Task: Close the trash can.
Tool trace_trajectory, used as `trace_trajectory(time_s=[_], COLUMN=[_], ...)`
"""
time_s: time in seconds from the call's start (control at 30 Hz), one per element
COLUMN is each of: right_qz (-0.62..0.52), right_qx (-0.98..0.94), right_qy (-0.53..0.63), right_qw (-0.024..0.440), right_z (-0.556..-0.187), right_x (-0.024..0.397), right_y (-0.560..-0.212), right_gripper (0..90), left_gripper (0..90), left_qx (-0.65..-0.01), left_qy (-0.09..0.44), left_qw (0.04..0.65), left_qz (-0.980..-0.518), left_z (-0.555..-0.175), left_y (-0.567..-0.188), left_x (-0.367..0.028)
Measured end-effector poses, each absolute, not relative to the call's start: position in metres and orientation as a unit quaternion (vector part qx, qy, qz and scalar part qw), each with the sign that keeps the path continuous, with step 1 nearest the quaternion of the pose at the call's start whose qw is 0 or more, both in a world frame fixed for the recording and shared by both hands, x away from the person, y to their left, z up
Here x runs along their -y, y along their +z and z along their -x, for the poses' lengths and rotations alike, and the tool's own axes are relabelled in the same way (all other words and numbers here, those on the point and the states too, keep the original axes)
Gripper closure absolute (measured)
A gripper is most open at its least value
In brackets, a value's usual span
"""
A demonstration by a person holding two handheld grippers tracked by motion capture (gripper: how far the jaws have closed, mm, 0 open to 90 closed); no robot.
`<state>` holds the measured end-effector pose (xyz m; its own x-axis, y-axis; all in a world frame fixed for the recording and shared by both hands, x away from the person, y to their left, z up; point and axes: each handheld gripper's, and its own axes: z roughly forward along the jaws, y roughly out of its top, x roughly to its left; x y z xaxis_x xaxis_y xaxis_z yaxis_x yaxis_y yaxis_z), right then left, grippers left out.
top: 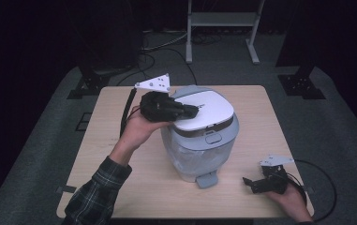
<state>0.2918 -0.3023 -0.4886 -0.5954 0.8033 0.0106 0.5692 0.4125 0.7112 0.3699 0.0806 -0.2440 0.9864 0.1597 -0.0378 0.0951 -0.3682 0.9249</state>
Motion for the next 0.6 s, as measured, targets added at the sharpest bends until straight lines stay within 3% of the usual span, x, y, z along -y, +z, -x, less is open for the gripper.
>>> trace_trajectory(time_s=[0.6], right_qz=[-0.417], right_qx=[-0.823], right_qy=[0.346], right_qw=[0.169], right_z=[-0.292], right_x=[0.302], right_y=[-0.489], right_gripper=[0.0], left_gripper=[86.0], left_qx=[-0.068], left_qy=[0.013], left_qw=[0.528], left_qz=[-0.847], left_z=[-0.351], left_y=[-0.249], left_x=[-0.054])
